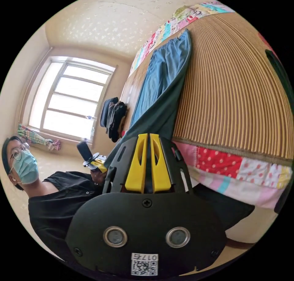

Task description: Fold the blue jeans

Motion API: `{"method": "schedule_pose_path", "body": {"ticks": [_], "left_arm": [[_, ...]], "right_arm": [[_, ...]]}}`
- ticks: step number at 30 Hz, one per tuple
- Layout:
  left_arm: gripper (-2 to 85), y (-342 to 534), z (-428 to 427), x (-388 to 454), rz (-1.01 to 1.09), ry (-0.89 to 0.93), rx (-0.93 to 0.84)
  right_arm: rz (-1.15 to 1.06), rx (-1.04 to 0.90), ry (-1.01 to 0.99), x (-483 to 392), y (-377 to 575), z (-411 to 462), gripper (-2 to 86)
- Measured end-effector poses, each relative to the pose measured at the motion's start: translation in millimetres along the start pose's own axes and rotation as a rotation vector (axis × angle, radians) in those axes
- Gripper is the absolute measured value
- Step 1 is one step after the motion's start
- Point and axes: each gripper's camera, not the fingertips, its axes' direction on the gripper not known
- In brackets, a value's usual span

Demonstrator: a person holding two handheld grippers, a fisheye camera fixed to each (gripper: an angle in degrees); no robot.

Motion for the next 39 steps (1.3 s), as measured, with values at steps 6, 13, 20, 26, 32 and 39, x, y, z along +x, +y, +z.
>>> {"method": "schedule_pose_path", "body": {"ticks": [6,13,20,26,32,39], "left_arm": [[-0.9,-3,-18,2,-0.018,0.032,0.002],[-0.9,-11,-48,30,0.041,-0.036,0.022],[-0.9,-15,-72,38,0.045,-0.092,0.027],[-0.9,-22,-87,13,-0.025,0.007,0.034],[-0.9,-22,-116,-1,-0.076,-0.081,0.034],[-0.9,-7,-149,-30,-0.181,-0.044,0.056]], "right_arm": [[-0.156,0.217,-0.122,45,-113,-1,7.9],[0.118,0.280,0.020,151,-258,40,13.2],[0.291,0.436,-0.111,233,-317,65,12.1],[0.288,0.455,-0.141,259,-357,89,8.4],[0.235,0.466,-0.092,255,-385,95,3.4],[0.080,0.492,-0.246,212,-415,104,1.9]]}}
